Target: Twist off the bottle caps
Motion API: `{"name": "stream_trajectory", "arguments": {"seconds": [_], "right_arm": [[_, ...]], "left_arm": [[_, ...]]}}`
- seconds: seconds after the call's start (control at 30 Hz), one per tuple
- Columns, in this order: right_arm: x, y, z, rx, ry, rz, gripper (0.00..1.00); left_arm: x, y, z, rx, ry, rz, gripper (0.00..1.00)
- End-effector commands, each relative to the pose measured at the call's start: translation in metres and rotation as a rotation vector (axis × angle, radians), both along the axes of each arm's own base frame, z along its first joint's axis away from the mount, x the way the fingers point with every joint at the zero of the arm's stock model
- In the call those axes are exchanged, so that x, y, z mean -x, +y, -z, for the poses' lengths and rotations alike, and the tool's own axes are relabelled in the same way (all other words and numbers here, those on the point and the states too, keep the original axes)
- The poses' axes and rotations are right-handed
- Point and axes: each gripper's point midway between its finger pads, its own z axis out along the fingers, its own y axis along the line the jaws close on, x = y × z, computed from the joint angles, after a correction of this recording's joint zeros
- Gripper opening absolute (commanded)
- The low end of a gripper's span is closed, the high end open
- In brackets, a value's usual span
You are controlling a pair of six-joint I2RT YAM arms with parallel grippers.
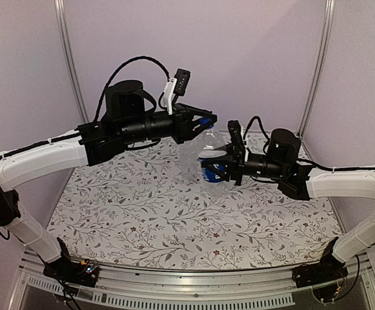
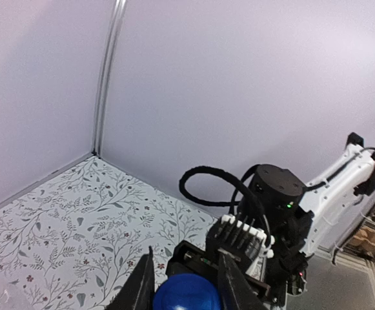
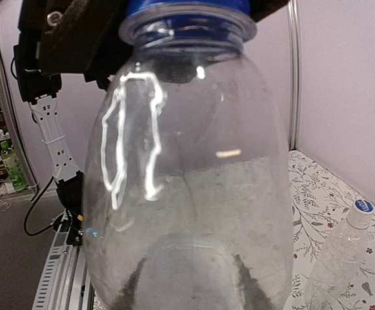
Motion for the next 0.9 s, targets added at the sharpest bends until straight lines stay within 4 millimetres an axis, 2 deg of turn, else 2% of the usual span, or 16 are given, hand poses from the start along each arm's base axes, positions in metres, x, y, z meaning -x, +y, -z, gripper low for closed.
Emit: {"name": "stream_trajectory", "arguments": {"seconds": [0.0,0.07,0.17,0.27,0.5,0.73,0.8,0.87], "right_arm": [[-0.043,-0.010,-0.002,0.037,-0.014,0.240,0.31],[-0.045,-0.010,-0.001,0.039,-0.011,0.248,0.31],[-0.044,-0.010,-0.001,0.039,-0.012,0.248,0.31],[-0.043,-0.011,-0.001,0.043,-0.023,0.243,0.31],[-0.023,-0.004,-0.002,0.046,-0.067,0.124,0.31],[0.012,0.002,-0.006,0.035,-0.110,-0.078,0.31],[0.025,0.004,-0.008,0.029,-0.115,-0.155,0.31],[0.036,0.005,-0.010,0.022,-0.117,-0.227,0.32]], "left_arm": [[-0.028,0.003,0.016,-0.079,0.059,-0.357,0.00],[-0.031,0.002,0.026,-0.122,0.072,-0.394,0.00],[-0.034,0.002,0.025,-0.119,0.082,-0.418,0.00],[-0.033,0.003,0.019,-0.101,0.075,-0.418,0.10],[-0.013,-0.004,-0.001,-0.030,0.006,-0.237,0.44],[0.010,0.009,-0.021,0.027,-0.063,-0.004,0.78],[0.019,0.011,-0.024,0.029,-0.099,0.066,0.86],[0.031,0.013,-0.027,0.037,-0.137,0.153,0.89]]}}
